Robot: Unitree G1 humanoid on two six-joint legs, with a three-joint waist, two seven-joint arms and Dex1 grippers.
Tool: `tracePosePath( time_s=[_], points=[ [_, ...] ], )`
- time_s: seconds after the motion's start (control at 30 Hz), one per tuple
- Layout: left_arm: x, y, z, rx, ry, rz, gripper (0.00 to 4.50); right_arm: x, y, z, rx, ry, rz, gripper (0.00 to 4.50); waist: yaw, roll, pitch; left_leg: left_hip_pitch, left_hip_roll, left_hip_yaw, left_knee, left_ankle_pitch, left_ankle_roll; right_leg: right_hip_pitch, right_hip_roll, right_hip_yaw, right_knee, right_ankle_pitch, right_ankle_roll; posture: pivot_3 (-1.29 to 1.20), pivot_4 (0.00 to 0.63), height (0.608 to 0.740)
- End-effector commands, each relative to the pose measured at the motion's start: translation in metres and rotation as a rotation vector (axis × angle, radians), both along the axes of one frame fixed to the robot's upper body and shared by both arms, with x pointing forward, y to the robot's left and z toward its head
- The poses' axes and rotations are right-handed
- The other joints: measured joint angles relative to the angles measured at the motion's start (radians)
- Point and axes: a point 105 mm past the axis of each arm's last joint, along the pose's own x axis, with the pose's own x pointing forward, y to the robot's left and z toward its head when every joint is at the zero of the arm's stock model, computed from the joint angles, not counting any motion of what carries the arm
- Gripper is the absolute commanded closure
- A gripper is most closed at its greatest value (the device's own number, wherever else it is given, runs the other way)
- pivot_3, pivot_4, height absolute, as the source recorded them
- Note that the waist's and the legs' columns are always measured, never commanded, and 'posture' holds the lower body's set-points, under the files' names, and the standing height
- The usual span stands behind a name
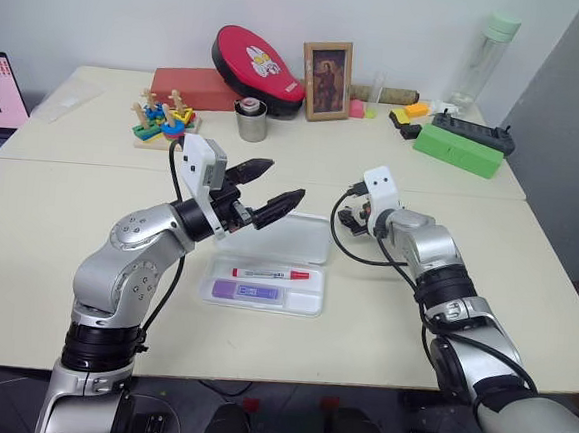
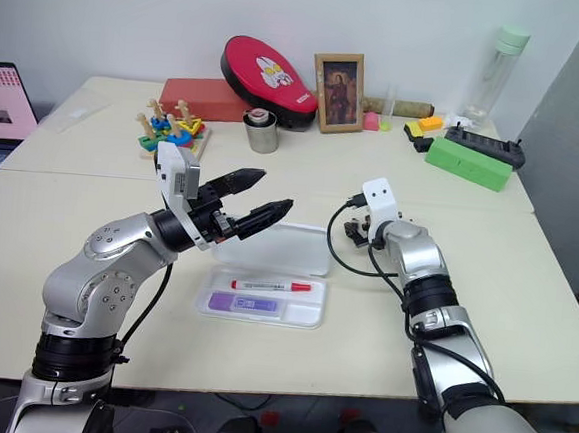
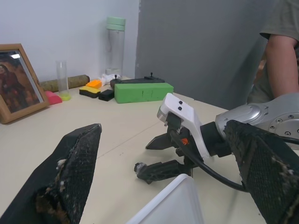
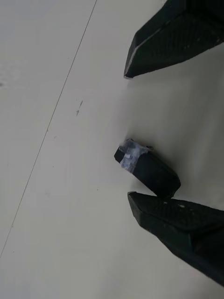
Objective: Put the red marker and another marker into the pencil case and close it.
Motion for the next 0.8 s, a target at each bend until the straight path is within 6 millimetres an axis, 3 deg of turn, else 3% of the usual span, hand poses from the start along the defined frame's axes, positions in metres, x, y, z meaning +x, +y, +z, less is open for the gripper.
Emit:
tracePosePath(
  time_s=[0.03,0.43,0.6,0.8],
  points=[
    [-0.002,0.002,0.016,-0.016,-0.066,0.011,0.0,0.002,-0.006,0.0,-0.004,0.007,-0.032,1.49,0.002,0.0,0.0,0.0,0.0,0.0,0.0,0.0,0.0,0.0,0.0,0.0,0.0,0.0,0.0,0.0,0.15,0.74],
    [-0.002,0.0,0.019,-0.016,-0.076,0.012,0.0,0.0,-0.006,-0.002,0.035,0.042,-0.031,4.23,0.005,0.0,0.0,0.0,0.0,0.0,0.001,0.0,0.0,0.001,0.0,0.0,0.0,0.001,0.003,0.0,0.15,0.74],
    [-0.002,0.0,0.02,-0.017,-0.079,0.013,0.0,0.001,-0.004,0.005,0.053,0.019,-0.03,4.34,0.005,0.0,0.0,0.0,0.0,0.0,0.001,0.0,0.0,0.001,0.0,0.0,0.0,0.001,0.003,0.0,0.15,0.74],
    [-0.002,0.004,0.02,-0.008,-0.08,0.024,0.0,0.003,-0.006,0.031,0.067,-0.053,-0.017,4.36,0.006,0.001,0.0,-0.001,0.0,0.0,0.0,0.0,0.0,0.0,0.0,0.0,0.0,0.001,0.002,0.0,0.15,0.74]
  ],
)
